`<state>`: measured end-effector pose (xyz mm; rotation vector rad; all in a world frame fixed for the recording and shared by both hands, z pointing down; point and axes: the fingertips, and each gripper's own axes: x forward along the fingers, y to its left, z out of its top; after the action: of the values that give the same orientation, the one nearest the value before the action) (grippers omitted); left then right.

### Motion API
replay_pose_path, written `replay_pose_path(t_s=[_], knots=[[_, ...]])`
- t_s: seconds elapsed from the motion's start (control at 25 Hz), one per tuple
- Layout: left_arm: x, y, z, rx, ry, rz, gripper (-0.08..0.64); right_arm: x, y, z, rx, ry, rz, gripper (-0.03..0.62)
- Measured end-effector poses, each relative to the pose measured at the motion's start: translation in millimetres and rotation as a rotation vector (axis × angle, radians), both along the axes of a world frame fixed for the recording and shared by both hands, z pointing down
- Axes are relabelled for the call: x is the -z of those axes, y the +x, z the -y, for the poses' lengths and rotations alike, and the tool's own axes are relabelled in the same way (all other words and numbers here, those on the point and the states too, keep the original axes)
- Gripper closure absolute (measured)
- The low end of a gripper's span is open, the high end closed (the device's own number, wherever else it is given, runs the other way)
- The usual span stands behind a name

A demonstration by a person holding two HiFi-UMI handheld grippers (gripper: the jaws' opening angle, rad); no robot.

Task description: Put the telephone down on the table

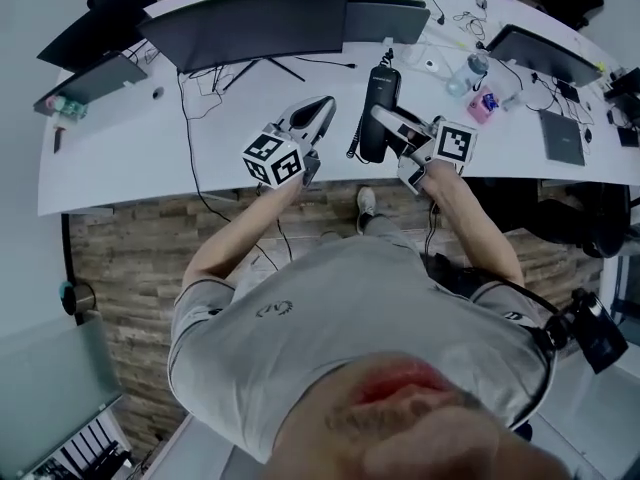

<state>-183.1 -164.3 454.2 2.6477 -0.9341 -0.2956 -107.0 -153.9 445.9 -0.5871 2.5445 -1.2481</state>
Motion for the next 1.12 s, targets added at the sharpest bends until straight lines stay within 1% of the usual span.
replay_pose_path(t_s=[0.12, 0.24, 0.32, 0.48, 0.6, 0.76, 0.88, 1.0, 1.12], knots=[[0, 5, 18, 0.014, -0.008, 0.032, 0.551, 0, 1, 22, 0.026, 0.004, 0.023, 0.291], [-2, 17, 40, 0.014, -0.017, 0.075, 0.551, 3, 8, 46, 0.047, 0.018, 0.046, 0.291], [1, 25, 58, 0.024, -0.017, 0.087, 0.551, 5, 15, 63, 0.057, 0.021, 0.063, 0.291], [16, 44, 97, 0.05, 0.001, 0.109, 0.551, 4, 36, 99, 0.072, 0.027, 0.063, 0.291], [26, 59, 126, 0.075, 0.017, 0.12, 0.551, 6, 54, 126, 0.086, 0.026, 0.067, 0.291], [34, 79, 164, 0.113, 0.029, 0.13, 0.551, 6, 75, 158, 0.1, -0.005, 0.093, 0.291], [42, 91, 190, 0.151, 0.047, 0.133, 0.551, 3, 89, 181, 0.114, -0.01, 0.102, 0.291], [52, 99, 212, 0.185, 0.072, 0.135, 0.551, -7, 100, 202, 0.122, -0.021, 0.095, 0.291], [54, 106, 225, 0.184, 0.081, 0.146, 0.551, -24, 103, 217, 0.114, -0.049, 0.084, 0.291]])
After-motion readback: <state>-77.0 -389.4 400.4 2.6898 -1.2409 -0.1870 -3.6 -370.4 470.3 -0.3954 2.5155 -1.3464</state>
